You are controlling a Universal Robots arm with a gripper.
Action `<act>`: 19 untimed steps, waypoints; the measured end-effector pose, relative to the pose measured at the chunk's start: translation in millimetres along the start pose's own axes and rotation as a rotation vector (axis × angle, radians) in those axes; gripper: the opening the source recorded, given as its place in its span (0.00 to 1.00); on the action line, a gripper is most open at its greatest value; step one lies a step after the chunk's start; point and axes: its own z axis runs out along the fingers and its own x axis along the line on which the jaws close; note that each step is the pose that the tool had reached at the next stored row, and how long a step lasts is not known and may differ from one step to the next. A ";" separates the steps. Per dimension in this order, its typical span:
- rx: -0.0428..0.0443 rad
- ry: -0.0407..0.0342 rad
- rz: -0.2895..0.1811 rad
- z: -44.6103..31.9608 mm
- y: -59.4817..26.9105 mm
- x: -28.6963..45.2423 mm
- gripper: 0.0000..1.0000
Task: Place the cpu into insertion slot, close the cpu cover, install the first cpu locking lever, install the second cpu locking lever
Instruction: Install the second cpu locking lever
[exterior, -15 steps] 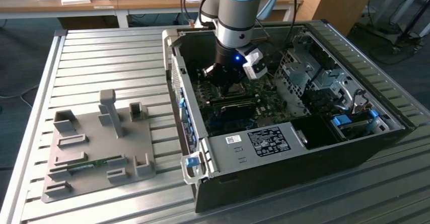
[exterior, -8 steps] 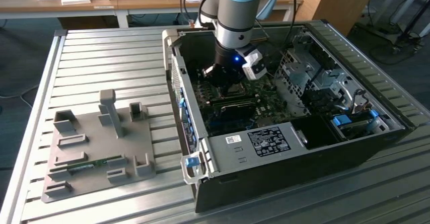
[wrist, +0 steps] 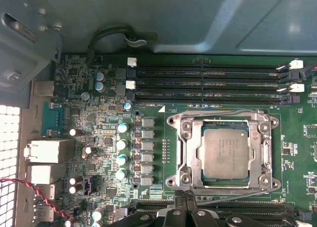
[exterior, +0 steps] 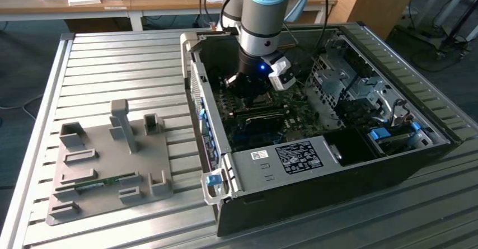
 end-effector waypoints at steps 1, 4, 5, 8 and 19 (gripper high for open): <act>0.0002 0.0001 0.000 0.0 0.0 0.0 0.11; -0.0001 0.0000 0.000 0.2 0.0 0.0 0.11; -0.0012 -0.0001 0.000 0.3 0.0 0.2 0.11; -0.0113 -0.0001 0.000 0.6 0.0 2.6 0.11; -0.0183 -0.0001 0.001 3.8 -0.2 4.9 0.11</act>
